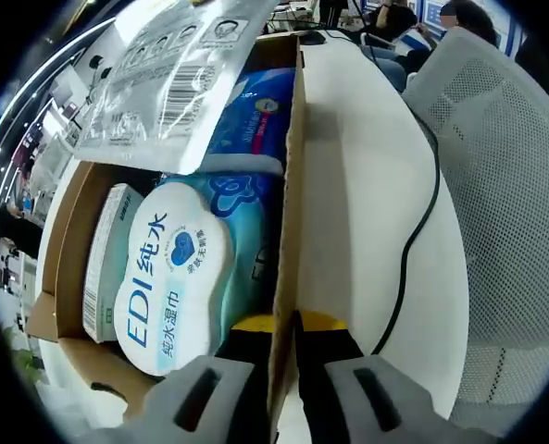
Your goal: Operate the shoe box by opening the lid, removing the specified soft item, and placing it in the target area until the item is outside and the box remains undamaged.
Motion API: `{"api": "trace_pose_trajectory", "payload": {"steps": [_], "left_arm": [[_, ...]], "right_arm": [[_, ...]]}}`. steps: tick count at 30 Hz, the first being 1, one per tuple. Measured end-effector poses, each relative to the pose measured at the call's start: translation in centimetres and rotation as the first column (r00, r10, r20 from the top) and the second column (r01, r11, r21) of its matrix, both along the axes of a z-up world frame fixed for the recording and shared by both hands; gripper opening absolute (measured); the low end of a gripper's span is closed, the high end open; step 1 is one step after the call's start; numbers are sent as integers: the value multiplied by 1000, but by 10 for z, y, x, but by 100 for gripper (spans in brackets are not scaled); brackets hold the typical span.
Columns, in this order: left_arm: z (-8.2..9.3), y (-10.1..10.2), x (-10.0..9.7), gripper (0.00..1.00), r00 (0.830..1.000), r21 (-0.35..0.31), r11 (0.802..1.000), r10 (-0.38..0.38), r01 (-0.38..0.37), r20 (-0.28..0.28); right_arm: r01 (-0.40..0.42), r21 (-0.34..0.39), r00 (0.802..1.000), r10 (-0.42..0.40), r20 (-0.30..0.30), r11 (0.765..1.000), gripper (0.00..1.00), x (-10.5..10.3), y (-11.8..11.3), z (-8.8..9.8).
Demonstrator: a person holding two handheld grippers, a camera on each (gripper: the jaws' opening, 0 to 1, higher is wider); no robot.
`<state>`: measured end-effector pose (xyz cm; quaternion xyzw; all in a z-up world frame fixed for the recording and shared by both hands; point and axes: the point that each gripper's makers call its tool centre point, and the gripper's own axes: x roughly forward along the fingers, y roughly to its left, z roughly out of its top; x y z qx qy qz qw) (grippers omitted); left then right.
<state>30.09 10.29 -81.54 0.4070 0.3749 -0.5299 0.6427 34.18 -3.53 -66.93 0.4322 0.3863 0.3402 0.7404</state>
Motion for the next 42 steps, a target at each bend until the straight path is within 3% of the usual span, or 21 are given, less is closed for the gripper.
{"api": "trace_pose_trajectory", "payload": {"steps": [13,20,30,42], "left_arm": [[0,0,0,4,1000,0,1000,0,0,1],[1,0,0,4,1000,0,1000,-1,1,1],[1,0,0,4,1000,-1,1000,-1,1,1],[0,0,0,4,1000,0,1000,-1,1,1]], "right_arm": [[38,23,999,-38,3,999,0,-14,0,22],[-7,20,1000,7,0,1000,0,-25,-3,21],[58,88,998,-56,-29,994,0,-28,-33,35],[154,111,988,-151,-31,982,0,-35,-67,42]]}}
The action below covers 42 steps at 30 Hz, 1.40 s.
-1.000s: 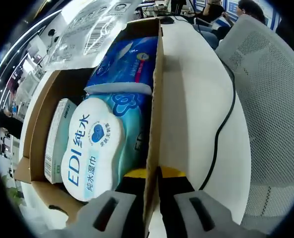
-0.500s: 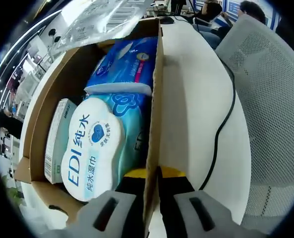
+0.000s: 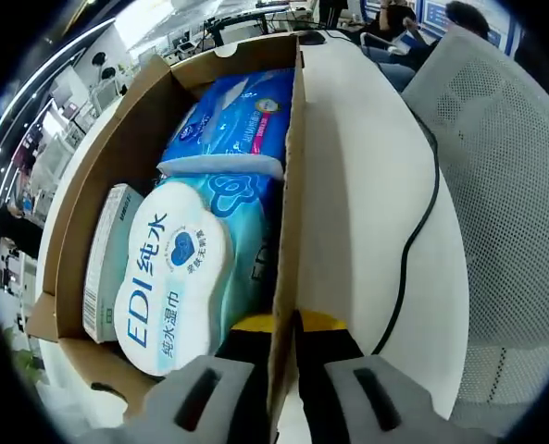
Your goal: Operate the shoe box by opening the lid, removing the specified soft item, and placing it in the target area until the item is outside and the box remains undamaged.
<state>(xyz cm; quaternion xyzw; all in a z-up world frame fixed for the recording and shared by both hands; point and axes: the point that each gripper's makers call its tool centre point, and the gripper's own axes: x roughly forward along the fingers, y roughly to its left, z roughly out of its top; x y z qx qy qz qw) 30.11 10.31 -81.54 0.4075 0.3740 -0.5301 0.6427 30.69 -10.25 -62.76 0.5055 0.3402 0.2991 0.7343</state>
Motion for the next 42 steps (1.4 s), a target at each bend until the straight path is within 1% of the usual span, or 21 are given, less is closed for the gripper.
{"api": "trace_pose_trajectory", "payload": {"steps": [7,12,15,17,18,20,21,23,25,29,31,33,35,39,42], "left_arm": [[0,0,0,4,1000,0,1000,0,0,0],[0,0,0,4,1000,0,1000,0,0,0],[0,0,0,4,1000,0,1000,0,0,0],[0,0,0,4,1000,0,1000,0,0,0],[0,0,0,4,1000,0,1000,0,0,0],[0,0,0,4,1000,0,1000,0,0,1],[0,0,0,4,1000,1,1000,0,0,1],[1,0,0,4,1000,1,1000,0,0,1],[1,0,0,4,1000,1,1000,1,-1,1],[1,0,0,4,1000,0,1000,1,-1,0],[1,0,0,4,1000,0,1000,0,0,1],[1,0,0,4,1000,0,1000,0,0,1],[1,0,0,4,1000,0,1000,1,-1,1],[0,0,0,4,1000,0,1000,1,-1,1],[1,0,0,4,1000,0,1000,1,-1,0]], "right_arm": [[21,-17,1000,-21,13,1000,0,-2,-23,5],[6,-27,999,-5,42,1000,0,-4,-30,10],[0,-30,999,1,47,1000,0,-5,-32,10],[2,-16,998,-1,56,1000,0,-5,-34,12],[5,-7,999,-5,53,1000,0,-5,-34,13],[4,-17,999,-3,52,1000,0,-4,-37,12],[-6,-16,999,7,36,1000,0,-5,-38,11],[-14,-31,999,16,38,999,0,-6,-42,13],[-20,-34,999,21,38,999,0,-7,-48,16],[-4,-24,999,5,38,1000,0,-5,-64,22],[-4,-28,999,5,38,1000,0,-4,-68,23],[-9,-61,999,12,36,998,0,-3,-77,24],[-12,-80,999,15,37,997,0,-2,-82,26],[-18,-88,999,22,45,996,0,-2,-89,32],[-19,-97,999,24,46,995,0,-1,-93,32]]}}
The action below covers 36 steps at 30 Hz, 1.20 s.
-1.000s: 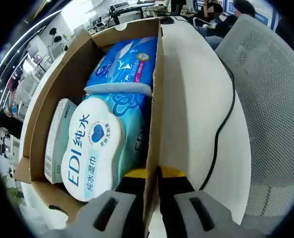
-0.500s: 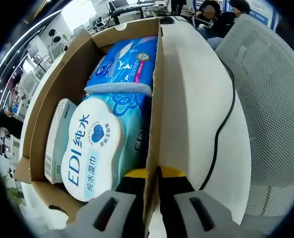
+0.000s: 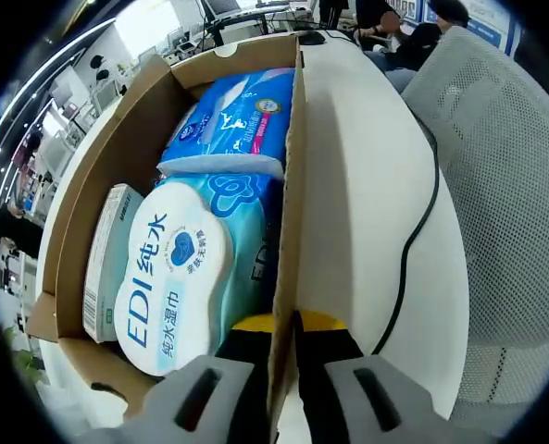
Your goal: Operate the shoe box by opening the lid, removing the specified soft item, and placing it in the target area until the item is outside and the box remains undamaged.
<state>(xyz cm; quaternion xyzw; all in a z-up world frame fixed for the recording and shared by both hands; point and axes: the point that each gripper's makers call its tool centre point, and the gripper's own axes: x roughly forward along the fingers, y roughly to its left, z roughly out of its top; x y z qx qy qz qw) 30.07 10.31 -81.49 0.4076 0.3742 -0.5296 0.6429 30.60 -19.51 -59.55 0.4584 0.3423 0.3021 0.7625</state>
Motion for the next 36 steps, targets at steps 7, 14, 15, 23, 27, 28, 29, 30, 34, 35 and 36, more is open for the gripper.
{"api": "trace_pose_trajectory", "payload": {"steps": [7,14,15,23,27,28,29,30,34,35,36], "left_arm": [[0,0,0,4,1000,0,1000,0,0,0],[0,0,0,4,1000,0,1000,0,0,1],[0,0,0,4,1000,-1,1000,0,0,1],[0,0,0,4,1000,0,1000,0,0,1],[0,0,1,4,1000,0,1000,0,0,1],[0,0,0,4,1000,-1,1000,-2,2,2],[0,0,0,4,1000,-1,1000,-3,3,3],[0,0,0,4,1000,-1,1000,-1,1,0],[0,0,0,4,1000,-1,1000,-1,1,1],[0,0,0,4,1000,0,1000,-1,1,0],[0,0,0,4,1000,0,1000,0,0,-1]], "right_arm": [[3,-85,1000,-4,-15,996,0,2,-10,-14],[12,-105,1000,-15,-23,994,0,8,-14,-19],[10,-112,1000,-13,-24,994,0,9,-14,-20],[8,-138,999,-12,-30,990,0,17,-21,-22],[4,-160,999,-9,-32,987,0,17,-21,-25],[1,-161,999,-7,-35,987,0,18,-20,-26],[-3,-164,999,-4,-40,987,0,18,-20,-28],[-10,-172,999,2,-44,985,0,22,-25,-32],[-44,-197,997,32,-64,979,0,27,-26,-43],[-48,-204,997,34,-68,978,0,27,-25,-45],[-58,-214,996,44,-72,975,0,27,-24,-47]]}}
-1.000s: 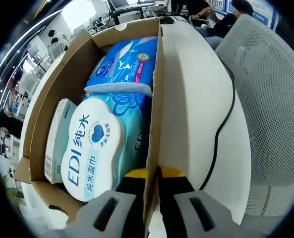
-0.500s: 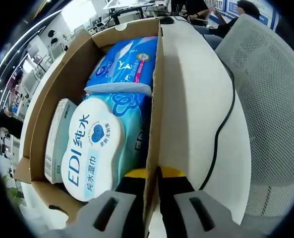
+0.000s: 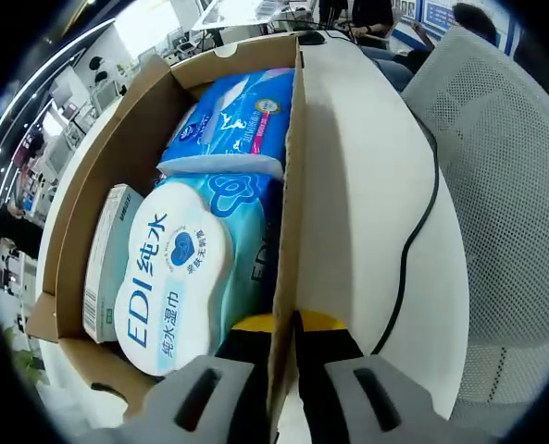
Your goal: Operate the shoe box by opening the lid, removing the specified soft item, and placing it in the target area until the item is outside and the box remains undamaged.
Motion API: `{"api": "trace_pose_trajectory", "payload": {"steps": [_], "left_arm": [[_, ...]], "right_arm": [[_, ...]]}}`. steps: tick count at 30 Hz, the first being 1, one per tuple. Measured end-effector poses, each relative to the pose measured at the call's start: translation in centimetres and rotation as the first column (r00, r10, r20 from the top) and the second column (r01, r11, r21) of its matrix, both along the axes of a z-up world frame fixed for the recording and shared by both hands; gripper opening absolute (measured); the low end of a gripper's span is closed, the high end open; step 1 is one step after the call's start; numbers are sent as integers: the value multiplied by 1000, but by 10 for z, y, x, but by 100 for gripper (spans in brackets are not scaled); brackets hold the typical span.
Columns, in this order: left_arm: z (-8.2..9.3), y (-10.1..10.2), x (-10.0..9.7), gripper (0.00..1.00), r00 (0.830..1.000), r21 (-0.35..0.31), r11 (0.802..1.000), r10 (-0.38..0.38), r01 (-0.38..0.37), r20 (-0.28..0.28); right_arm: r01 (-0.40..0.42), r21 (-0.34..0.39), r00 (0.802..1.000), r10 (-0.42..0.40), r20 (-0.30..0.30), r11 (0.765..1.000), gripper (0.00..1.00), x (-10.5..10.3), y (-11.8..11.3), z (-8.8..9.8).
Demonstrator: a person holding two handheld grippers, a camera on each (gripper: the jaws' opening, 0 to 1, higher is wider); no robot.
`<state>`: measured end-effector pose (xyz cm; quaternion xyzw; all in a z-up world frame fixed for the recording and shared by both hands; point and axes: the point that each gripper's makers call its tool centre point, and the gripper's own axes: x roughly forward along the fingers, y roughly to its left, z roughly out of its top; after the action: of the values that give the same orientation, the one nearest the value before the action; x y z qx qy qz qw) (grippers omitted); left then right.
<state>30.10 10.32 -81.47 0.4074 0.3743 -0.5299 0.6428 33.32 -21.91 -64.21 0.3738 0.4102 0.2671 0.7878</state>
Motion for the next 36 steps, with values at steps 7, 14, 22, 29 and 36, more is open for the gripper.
{"api": "trace_pose_trajectory", "payload": {"steps": [7,14,22,29,36], "left_arm": [[0,0,0,4,1000,0,1000,1,-1,0],[0,0,0,4,1000,0,1000,2,-2,0],[0,0,1,4,1000,0,1000,12,-12,-1],[0,0,1,4,1000,-1,1000,8,-8,-1],[0,0,1,4,1000,1,1000,15,-15,-6]], "right_arm": [[-8,-98,999,4,-41,995,0,10,-21,-31],[-57,-96,997,51,-58,994,0,17,-13,-39],[-116,-125,991,107,-78,985,0,11,1,-47],[-131,-139,989,119,-88,982,0,12,6,-49],[-155,-133,985,142,-97,979,0,14,16,-51]]}}
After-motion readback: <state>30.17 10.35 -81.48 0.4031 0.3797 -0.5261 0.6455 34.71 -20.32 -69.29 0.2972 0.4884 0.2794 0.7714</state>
